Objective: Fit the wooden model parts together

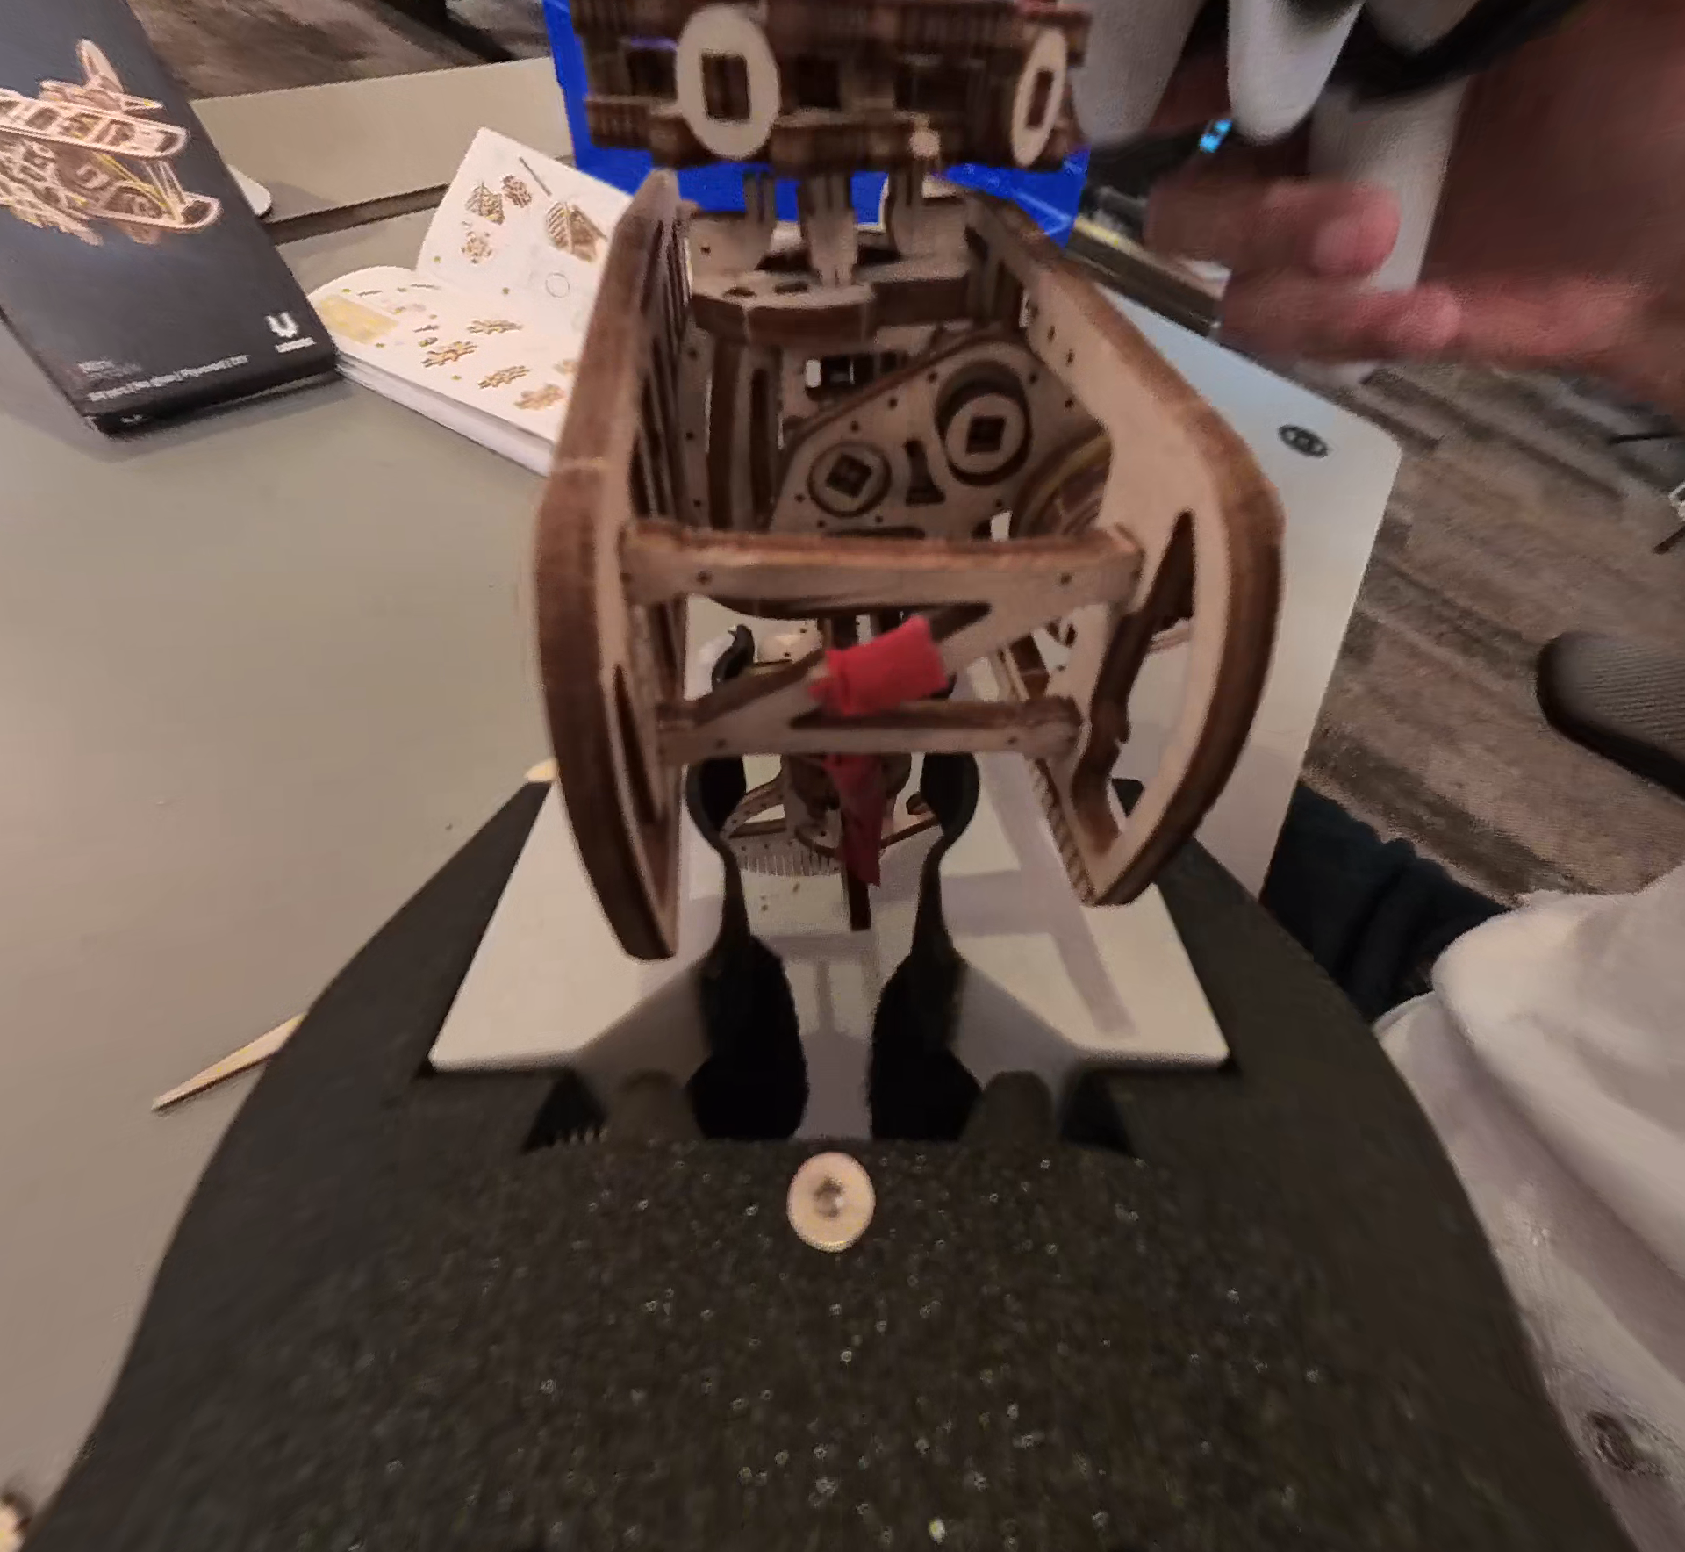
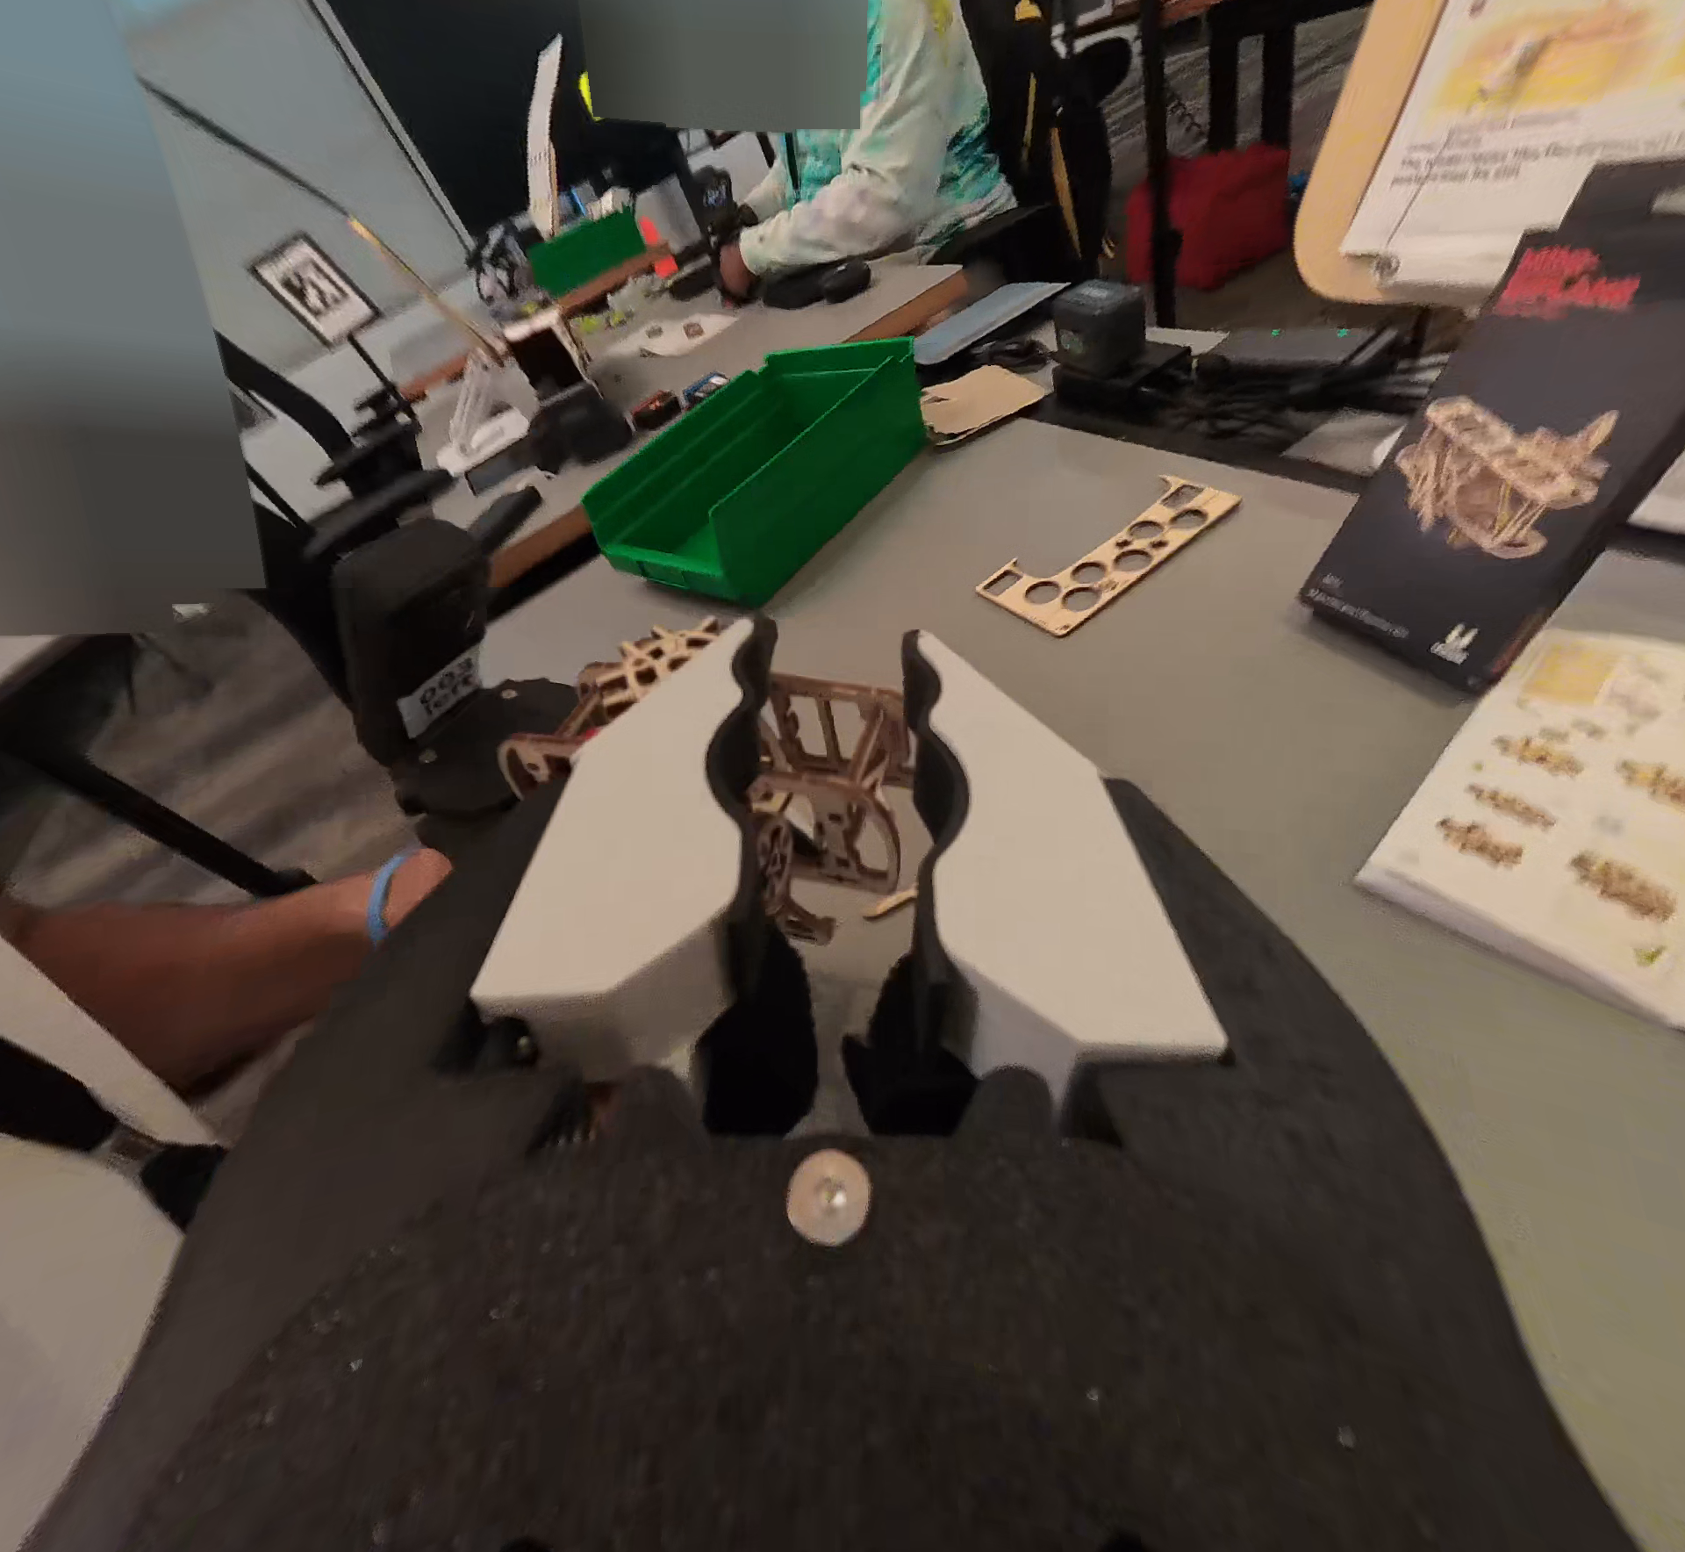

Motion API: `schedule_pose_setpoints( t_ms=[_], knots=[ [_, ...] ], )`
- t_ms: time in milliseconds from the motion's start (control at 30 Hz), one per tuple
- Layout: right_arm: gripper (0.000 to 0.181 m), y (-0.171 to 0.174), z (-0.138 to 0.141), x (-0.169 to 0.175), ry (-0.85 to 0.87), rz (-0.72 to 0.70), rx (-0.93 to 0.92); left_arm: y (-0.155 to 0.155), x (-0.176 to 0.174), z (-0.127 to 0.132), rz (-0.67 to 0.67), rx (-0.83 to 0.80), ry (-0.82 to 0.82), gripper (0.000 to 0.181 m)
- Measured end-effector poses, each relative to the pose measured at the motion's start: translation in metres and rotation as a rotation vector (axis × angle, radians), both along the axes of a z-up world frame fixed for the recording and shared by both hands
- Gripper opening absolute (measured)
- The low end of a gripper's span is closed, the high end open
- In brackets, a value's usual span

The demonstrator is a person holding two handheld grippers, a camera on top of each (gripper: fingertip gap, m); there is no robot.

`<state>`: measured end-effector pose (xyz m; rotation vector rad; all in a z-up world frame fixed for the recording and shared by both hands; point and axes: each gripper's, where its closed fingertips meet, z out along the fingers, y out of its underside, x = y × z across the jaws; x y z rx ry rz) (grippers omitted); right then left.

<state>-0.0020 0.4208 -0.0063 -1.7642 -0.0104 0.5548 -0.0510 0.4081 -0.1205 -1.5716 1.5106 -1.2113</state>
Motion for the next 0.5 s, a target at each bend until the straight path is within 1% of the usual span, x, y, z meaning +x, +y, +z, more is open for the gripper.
schedule_pose_setpoints(
  t_ms=[33, 67, 133, 167, 233, 300, 333, 367, 400, 433, 500],
  knots=[
    [0.025, -0.002, -0.004, 0.000, 0.046, -0.002, 0.002, 0.000, 0.000, 0.001, -0.001, -0.015, -0.010, 0.032],
    [0.019, -0.004, -0.007, 0.001, 0.091, -0.010, 0.010, 0.001, 0.000, 0.000, 0.002, -0.024, -0.014, 0.032],
    [0.002, -0.007, -0.014, 0.006, 0.167, -0.039, 0.018, 0.004, 0.000, -0.002, 0.002, -0.036, -0.013, 0.032],
    [0.000, -0.009, -0.019, 0.010, 0.184, -0.060, 0.009, 0.006, -0.001, -0.003, 0.009, -0.036, -0.016, 0.032],
    [0.000, -0.012, -0.028, 0.020, 0.165, -0.112, -0.002, 0.009, -0.002, -0.003, 0.014, -0.035, -0.017, 0.032],
    [0.000, -0.017, -0.033, 0.032, 0.095, -0.173, 0.001, 0.012, -0.002, -0.004, 0.027, -0.023, -0.017, 0.032],
    [0.003, -0.020, -0.035, 0.036, 0.062, -0.194, 0.002, 0.013, -0.002, -0.004, 0.030, -0.017, -0.016, 0.032],
    [0.011, -0.024, -0.036, 0.036, 0.039, -0.183, 0.008, 0.012, -0.002, -0.004, 0.031, -0.012, -0.016, 0.032],
    [0.024, -0.028, -0.036, 0.033, 0.020, -0.155, 0.015, 0.012, -0.002, -0.004, 0.035, -0.006, -0.015, 0.032],
    [0.028, -0.031, -0.037, 0.034, 0.012, -0.155, 0.010, 0.012, -0.002, -0.004, 0.038, 0.002, -0.016, 0.032],
    [0.030, -0.035, -0.037, 0.037, 0.022, -0.164, 0.008, 0.010, -0.001, -0.004, 0.035, 0.009, -0.017, 0.032]
  ],
)
